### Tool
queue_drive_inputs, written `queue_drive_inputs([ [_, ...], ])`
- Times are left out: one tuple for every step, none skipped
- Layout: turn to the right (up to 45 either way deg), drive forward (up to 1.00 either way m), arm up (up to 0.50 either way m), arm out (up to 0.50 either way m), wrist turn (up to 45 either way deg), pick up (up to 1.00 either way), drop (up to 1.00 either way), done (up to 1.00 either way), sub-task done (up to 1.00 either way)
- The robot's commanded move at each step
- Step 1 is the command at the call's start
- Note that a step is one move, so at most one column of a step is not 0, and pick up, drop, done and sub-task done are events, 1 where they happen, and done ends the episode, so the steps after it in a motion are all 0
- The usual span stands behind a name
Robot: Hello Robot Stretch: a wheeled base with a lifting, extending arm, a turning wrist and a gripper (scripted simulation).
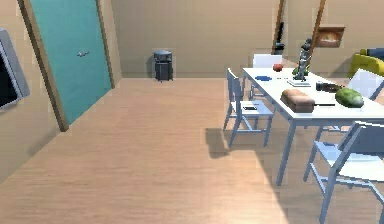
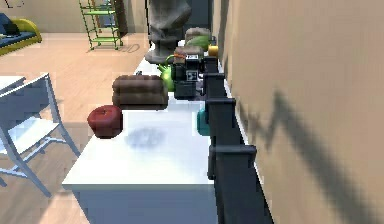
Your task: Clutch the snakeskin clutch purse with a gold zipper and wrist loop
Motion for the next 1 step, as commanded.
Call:
queue_drive_inputs([
  [0.0,0.00,0.00,0.00,0.0,0.00,0.00,1.00,0.00],
])
